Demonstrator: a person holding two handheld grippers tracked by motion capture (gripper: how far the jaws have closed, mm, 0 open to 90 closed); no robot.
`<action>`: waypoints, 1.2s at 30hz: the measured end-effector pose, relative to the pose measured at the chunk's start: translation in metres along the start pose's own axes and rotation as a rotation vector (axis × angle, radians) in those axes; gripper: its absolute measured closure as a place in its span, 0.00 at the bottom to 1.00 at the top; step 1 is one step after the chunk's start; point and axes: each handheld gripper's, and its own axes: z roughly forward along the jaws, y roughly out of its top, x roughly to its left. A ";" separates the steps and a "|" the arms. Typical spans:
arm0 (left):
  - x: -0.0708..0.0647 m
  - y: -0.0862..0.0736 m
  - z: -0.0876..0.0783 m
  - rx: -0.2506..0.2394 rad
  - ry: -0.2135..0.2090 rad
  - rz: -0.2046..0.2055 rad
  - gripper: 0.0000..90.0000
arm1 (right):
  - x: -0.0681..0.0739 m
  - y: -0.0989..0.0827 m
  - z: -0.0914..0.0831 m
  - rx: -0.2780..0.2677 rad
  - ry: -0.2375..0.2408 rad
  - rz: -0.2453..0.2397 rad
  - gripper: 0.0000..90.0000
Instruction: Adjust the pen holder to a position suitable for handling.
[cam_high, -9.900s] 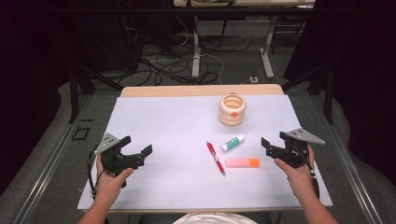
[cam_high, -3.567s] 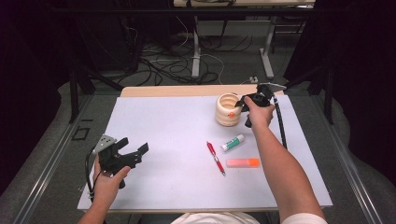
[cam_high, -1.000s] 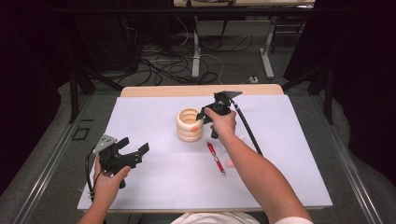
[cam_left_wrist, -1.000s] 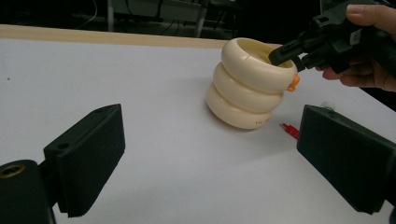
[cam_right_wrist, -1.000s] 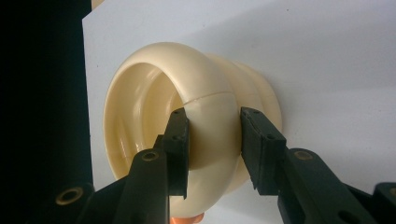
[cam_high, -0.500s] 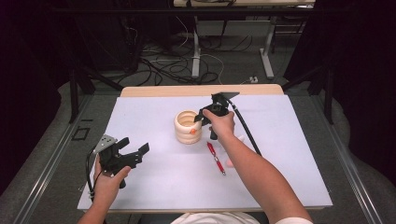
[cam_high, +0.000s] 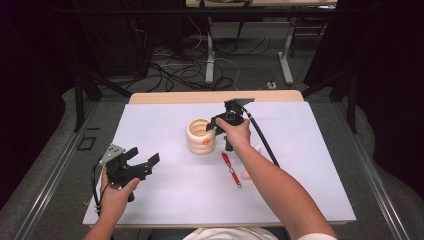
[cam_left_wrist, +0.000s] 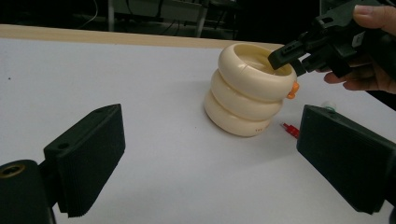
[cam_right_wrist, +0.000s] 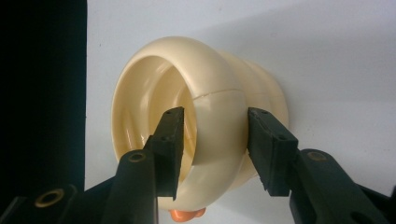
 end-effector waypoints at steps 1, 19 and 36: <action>0.000 0.000 0.000 0.000 0.000 0.000 0.09 | 0.000 0.000 -0.001 0.001 0.001 -0.011 0.62; 0.000 -0.001 0.002 0.003 0.004 0.005 0.10 | -0.005 -0.005 -0.029 -0.083 0.005 -0.193 0.54; 0.003 -0.002 0.001 -0.003 0.012 0.008 0.14 | -0.014 -0.023 -0.055 -0.202 -0.016 -0.455 0.41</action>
